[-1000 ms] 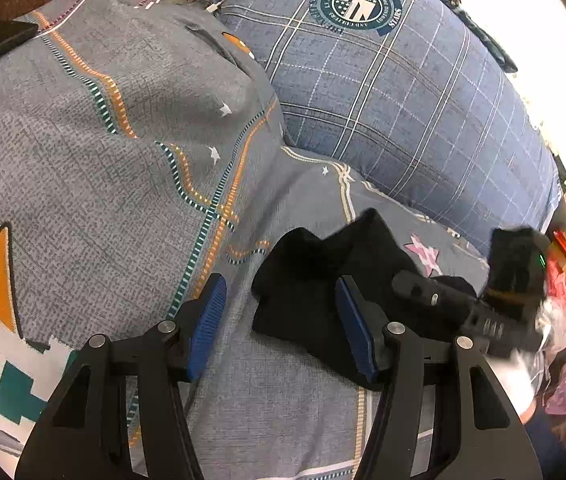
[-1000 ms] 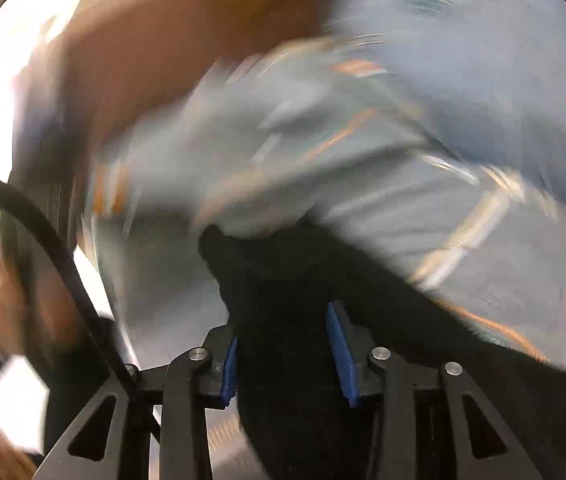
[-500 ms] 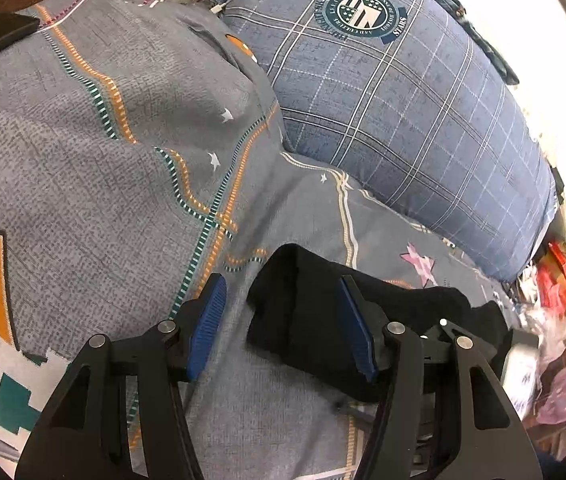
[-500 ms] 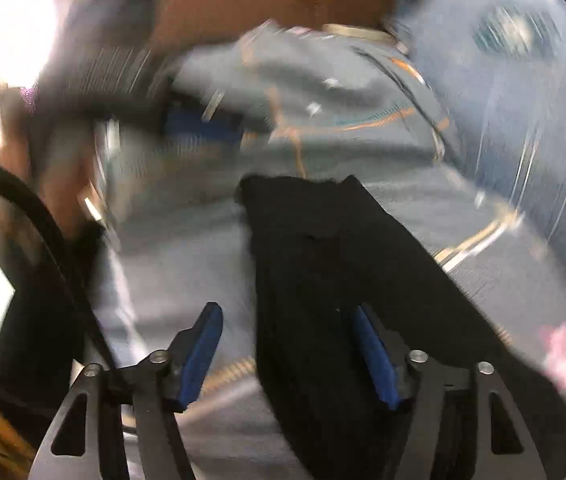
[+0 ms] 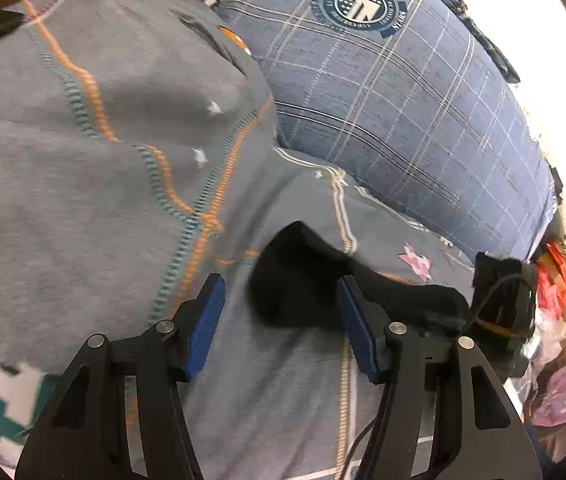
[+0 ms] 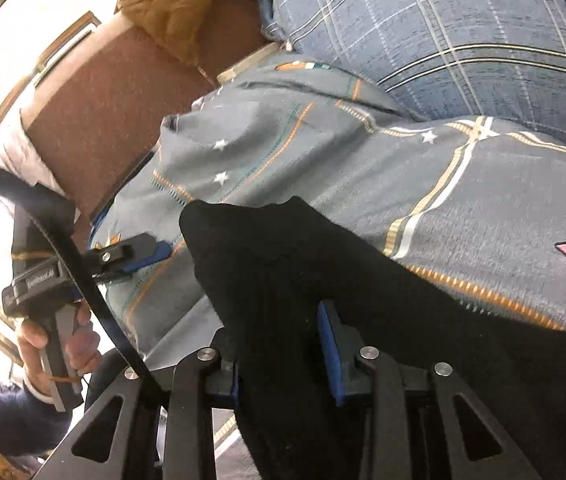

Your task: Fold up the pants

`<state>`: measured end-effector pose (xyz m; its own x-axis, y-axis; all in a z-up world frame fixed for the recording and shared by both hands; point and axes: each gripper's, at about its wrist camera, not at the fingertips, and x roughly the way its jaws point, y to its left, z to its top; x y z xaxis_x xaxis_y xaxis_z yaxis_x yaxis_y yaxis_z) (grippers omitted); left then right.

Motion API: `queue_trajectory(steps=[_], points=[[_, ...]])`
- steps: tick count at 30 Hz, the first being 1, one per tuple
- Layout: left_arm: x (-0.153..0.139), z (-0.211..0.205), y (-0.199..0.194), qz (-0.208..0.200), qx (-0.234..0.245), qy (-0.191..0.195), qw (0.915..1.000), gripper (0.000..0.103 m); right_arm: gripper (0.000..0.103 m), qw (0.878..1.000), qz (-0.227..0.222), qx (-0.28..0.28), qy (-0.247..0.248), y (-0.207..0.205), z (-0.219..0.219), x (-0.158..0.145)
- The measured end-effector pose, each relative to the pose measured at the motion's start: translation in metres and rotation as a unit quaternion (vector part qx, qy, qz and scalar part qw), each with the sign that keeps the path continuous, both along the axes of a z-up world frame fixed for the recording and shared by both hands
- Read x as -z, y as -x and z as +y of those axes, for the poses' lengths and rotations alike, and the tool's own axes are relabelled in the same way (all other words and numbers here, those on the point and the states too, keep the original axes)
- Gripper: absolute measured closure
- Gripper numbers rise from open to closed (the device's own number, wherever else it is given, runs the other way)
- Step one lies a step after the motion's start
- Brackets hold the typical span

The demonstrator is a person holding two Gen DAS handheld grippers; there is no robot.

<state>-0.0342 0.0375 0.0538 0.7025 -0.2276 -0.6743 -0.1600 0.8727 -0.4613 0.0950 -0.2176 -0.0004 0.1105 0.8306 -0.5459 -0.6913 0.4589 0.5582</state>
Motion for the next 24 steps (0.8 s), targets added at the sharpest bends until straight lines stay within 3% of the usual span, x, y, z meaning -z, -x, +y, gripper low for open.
queue_trajectory(steps=[4,6,8,10,12,15,19,24], points=[[-0.013,0.0,0.006,-0.023,-0.014,0.006,0.9996,0.045,0.071,0.999,0.014,-0.035,-0.001,0.018,0.009,0.001],[-0.021,-0.003,0.009,-0.034,-0.015,0.002,0.9993,0.041,0.071,0.998,-0.005,-0.062,0.023,0.045,0.025,0.004],[-0.024,-0.011,0.006,-0.032,-0.003,0.0,0.9995,0.037,0.066,0.996,-0.035,-0.079,0.038,0.069,0.039,0.001],[-0.024,-0.024,0.001,-0.024,0.016,-0.008,0.9995,0.037,0.048,0.994,-0.068,-0.08,0.036,0.087,0.034,-0.004],[-0.024,-0.039,-0.002,-0.02,0.039,-0.023,0.9988,0.037,0.048,0.995,-0.053,-0.08,0.026,0.091,0.022,-0.01],[-0.022,-0.062,-0.007,-0.018,0.073,-0.049,0.9959,0.037,0.048,0.997,-0.068,-0.03,0.029,0.093,-0.022,-0.028],[-0.016,-0.082,-0.017,-0.003,0.094,-0.056,0.994,0.037,0.048,0.991,-0.092,0.089,0.027,0.079,-0.116,-0.054],[-0.021,-0.111,-0.027,-0.01,0.13,-0.052,0.9901,0.037,0.048,0.962,-0.105,0.23,0.103,0.061,-0.224,-0.064]])
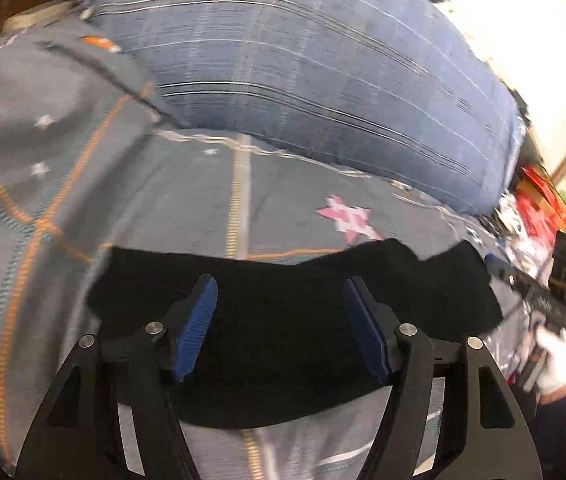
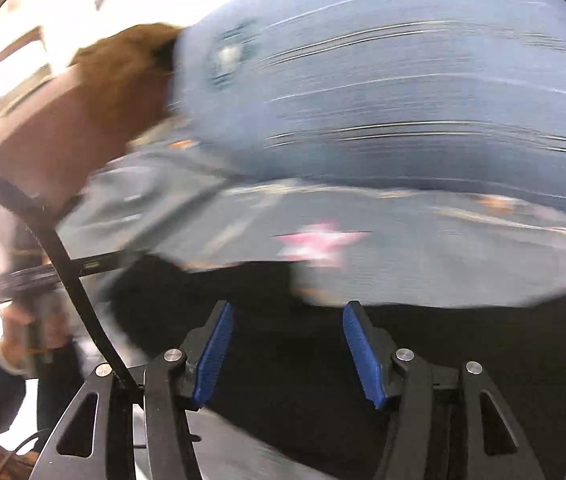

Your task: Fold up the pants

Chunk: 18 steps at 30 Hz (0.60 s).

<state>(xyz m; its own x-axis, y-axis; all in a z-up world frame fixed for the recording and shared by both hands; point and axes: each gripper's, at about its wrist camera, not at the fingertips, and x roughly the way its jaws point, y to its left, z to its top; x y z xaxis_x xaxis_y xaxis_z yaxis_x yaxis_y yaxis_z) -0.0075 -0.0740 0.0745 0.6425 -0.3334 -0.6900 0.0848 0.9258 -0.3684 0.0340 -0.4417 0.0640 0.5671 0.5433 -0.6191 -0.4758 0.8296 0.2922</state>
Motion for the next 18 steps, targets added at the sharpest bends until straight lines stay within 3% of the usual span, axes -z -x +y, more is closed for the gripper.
queue_trajectory(steps=[4,8,12,18], points=[[-0.004,-0.033,-0.014,0.007,0.05,0.019,0.9986,0.037,0.037,0.99,0.008,0.138,0.024,-0.005,-0.092,-0.001],[-0.004,-0.079,-0.029,0.016,0.103,0.032,0.9941,0.037,0.036,0.971,0.05,0.233,0.031,-0.008,-0.162,0.018],[0.003,-0.122,-0.039,0.032,0.14,0.033,0.989,0.031,0.036,0.964,0.076,0.253,0.003,-0.013,-0.196,0.034],[0.019,-0.177,-0.036,0.07,0.187,0.052,0.9785,0.031,0.036,0.97,0.093,0.225,-0.006,-0.025,-0.191,0.049]])
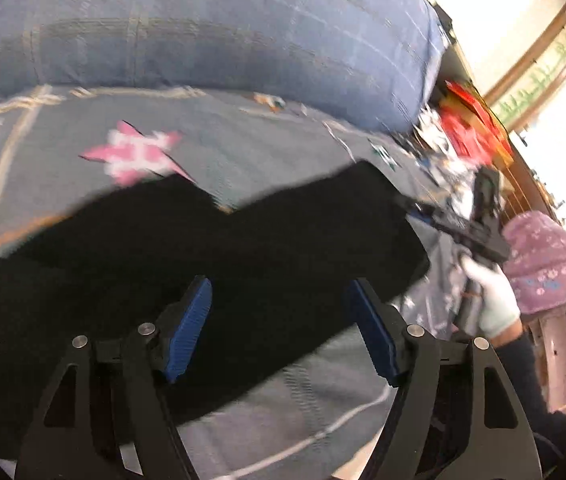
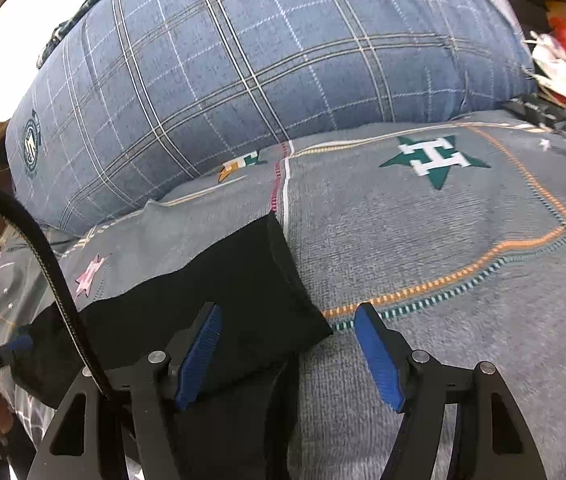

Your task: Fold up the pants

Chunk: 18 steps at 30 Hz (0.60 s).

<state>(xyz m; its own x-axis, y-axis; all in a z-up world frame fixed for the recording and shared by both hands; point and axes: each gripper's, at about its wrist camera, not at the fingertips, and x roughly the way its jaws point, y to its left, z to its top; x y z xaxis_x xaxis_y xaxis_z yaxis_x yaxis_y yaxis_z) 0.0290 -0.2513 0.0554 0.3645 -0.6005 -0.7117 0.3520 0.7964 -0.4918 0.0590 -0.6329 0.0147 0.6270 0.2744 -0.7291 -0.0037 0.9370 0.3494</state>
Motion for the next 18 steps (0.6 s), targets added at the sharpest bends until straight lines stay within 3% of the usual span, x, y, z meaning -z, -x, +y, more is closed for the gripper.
queue_trajectory(steps=[8,11,13,18], points=[[0.007,-0.035,0.019,0.036,-0.018,0.049,0.998,0.031,0.036,1.0,-0.012,0.004,-0.019,-0.005,-0.003,0.005],[0.009,-0.045,0.02,0.057,-0.027,0.085,0.9944,0.031,0.036,1.0,-0.019,0.001,-0.024,-0.002,-0.004,0.005],[0.012,-0.051,0.017,0.077,-0.034,0.112,0.9901,0.031,0.036,0.999,-0.023,0.0,-0.025,0.001,-0.004,0.004],[0.023,-0.061,0.013,0.14,-0.048,0.196,0.9695,0.031,0.036,0.999,-0.03,-0.001,-0.036,0.006,-0.005,0.001]])
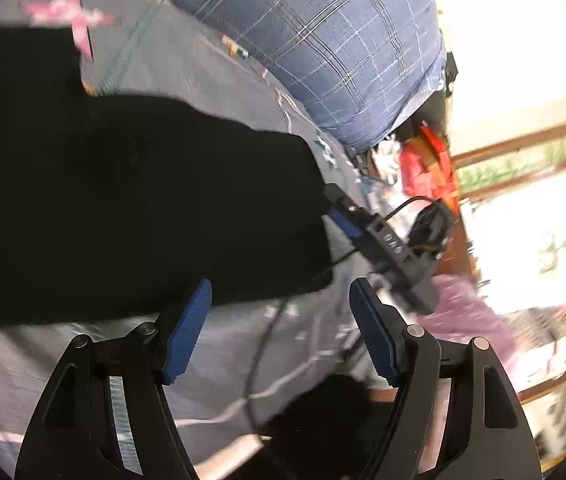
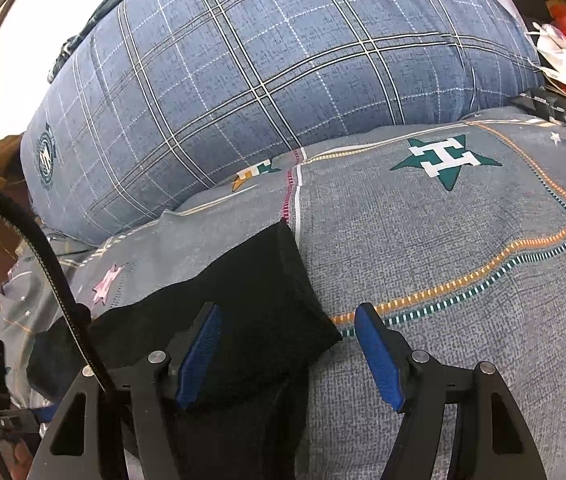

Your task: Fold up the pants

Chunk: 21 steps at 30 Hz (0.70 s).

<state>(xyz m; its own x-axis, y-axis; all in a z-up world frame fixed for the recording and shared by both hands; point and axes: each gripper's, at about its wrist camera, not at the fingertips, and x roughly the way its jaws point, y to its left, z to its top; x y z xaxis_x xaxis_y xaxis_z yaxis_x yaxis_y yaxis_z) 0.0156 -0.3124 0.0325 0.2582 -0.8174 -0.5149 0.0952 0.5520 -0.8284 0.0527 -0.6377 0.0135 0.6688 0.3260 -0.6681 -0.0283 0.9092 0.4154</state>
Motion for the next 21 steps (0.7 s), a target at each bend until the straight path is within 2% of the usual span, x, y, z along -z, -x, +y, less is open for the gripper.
queue_trajectory(steps=[4,10,14,18,21], points=[[0.01,-0.003,-0.008,0.036,-0.018,0.025,0.9989,0.031,0.036,1.0,-0.004,-0.005,-0.005,0.002,0.0,0.002],[0.023,0.006,-0.009,0.085,-0.051,0.032,0.9946,0.031,0.036,1.0,-0.009,-0.009,-0.018,0.005,-0.003,0.003],[0.024,0.011,-0.01,0.086,-0.061,0.029,0.994,0.031,0.035,1.0,-0.01,-0.007,-0.025,0.007,-0.007,0.005],[0.026,0.022,-0.017,0.094,-0.095,0.043,0.99,0.031,0.035,0.999,-0.006,-0.01,-0.03,0.005,-0.005,0.009],[0.022,0.018,-0.024,0.082,-0.101,0.029,0.9912,0.031,0.035,0.999,-0.006,-0.015,-0.028,0.004,-0.003,0.009]])
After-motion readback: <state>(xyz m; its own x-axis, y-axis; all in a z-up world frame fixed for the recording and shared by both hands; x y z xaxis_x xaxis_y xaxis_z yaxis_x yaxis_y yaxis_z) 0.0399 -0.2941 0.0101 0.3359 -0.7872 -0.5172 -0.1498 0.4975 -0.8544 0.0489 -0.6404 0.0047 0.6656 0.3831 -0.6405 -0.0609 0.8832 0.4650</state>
